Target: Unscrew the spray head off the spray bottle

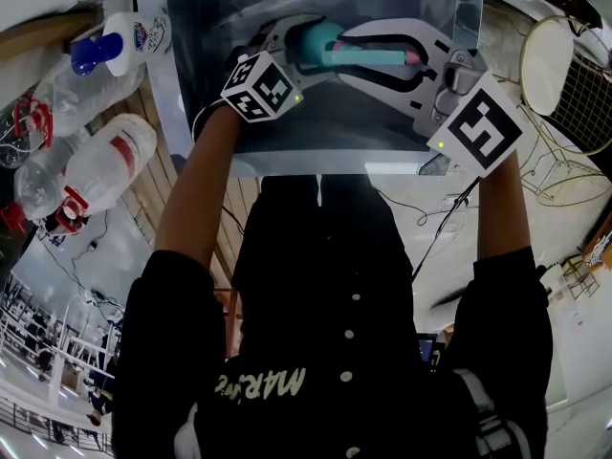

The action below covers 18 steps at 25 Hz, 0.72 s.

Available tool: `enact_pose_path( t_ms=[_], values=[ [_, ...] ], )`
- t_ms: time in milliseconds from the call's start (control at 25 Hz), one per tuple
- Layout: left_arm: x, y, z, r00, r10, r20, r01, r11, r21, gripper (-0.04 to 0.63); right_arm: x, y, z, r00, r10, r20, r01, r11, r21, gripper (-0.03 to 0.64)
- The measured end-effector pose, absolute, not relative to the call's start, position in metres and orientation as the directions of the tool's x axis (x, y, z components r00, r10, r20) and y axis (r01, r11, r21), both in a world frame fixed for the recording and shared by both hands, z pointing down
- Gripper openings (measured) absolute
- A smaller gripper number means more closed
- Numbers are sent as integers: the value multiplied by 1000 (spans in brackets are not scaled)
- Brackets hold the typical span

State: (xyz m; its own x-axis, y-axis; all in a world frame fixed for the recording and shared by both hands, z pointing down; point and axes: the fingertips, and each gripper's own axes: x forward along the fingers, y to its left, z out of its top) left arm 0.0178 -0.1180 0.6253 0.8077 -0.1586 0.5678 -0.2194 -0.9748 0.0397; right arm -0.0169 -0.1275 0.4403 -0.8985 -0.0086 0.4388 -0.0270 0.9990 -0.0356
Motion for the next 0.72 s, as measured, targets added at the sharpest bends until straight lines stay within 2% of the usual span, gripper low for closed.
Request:
enact_pose_path(
  t_ms=[320, 720],
  values=[
    [17, -118, 626, 799, -163, 579, -229, -973, 42, 399, 0, -139, 383, -938, -151, 311, -183, 980, -76, 147],
    [16, -113, 627, 749, -149, 646, -239, -969, 54, 397, 30, -137, 317, -947, -276, 166, -299, 945, -131, 147]
  ],
)
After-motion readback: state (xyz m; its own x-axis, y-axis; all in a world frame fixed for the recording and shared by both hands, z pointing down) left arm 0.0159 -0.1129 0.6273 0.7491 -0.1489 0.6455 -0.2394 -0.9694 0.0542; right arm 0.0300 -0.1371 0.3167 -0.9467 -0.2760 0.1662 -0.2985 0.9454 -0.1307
